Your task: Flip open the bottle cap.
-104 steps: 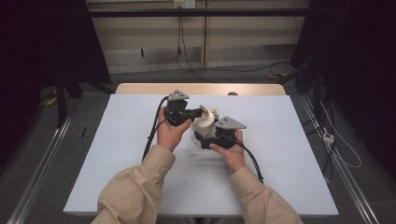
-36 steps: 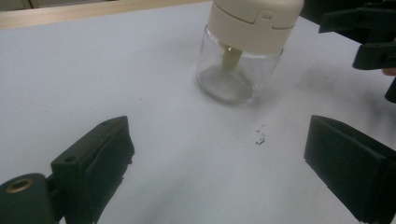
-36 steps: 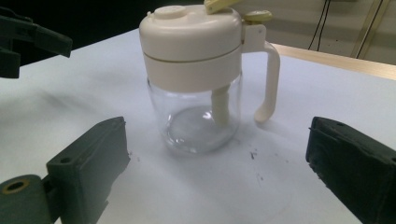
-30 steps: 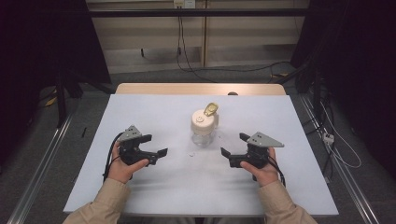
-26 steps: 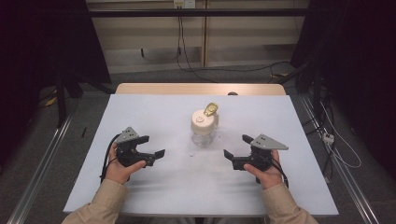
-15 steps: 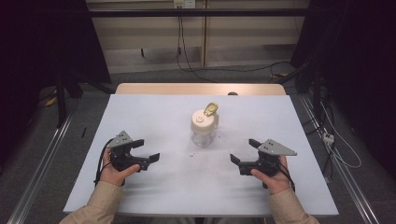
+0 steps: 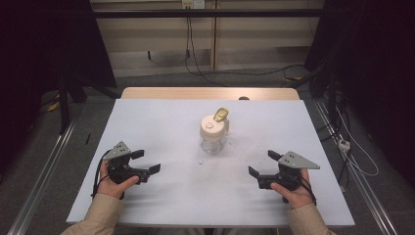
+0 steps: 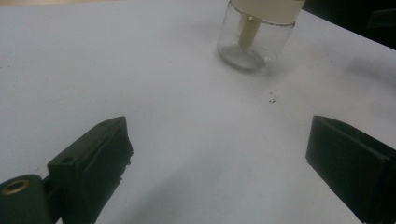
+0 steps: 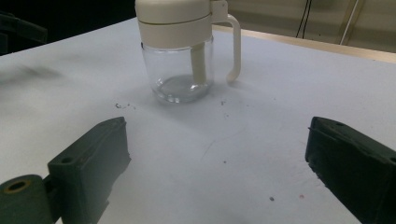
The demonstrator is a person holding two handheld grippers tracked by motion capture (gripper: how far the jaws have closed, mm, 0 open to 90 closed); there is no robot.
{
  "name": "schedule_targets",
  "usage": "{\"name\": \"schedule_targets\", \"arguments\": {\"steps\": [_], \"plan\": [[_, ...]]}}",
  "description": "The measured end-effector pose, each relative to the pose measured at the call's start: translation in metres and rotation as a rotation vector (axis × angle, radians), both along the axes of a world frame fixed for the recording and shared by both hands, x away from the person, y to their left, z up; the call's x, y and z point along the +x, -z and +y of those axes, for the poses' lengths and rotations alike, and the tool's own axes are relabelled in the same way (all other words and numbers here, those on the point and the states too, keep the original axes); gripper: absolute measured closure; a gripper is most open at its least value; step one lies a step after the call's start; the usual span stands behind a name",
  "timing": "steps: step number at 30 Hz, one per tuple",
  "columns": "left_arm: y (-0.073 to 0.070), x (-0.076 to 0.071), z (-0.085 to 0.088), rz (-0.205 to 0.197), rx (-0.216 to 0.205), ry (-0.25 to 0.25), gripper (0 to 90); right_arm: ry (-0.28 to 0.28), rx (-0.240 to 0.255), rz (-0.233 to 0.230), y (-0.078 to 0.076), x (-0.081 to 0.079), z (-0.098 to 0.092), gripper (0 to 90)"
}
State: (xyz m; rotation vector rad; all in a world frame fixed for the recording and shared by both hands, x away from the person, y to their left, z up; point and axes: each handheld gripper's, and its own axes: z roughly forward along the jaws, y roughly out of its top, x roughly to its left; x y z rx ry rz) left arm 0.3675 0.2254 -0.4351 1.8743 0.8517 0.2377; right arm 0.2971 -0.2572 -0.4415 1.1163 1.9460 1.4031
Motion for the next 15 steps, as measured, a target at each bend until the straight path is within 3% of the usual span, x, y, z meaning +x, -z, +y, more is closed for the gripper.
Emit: {"name": "schedule_targets", "arguments": {"steps": [15], "plan": [[0.002,-0.006,0.006,-0.002,-0.003,-0.005,6.0,0.028,0.0,0.009,0.003,-0.011,-0.016,5.6]]}}
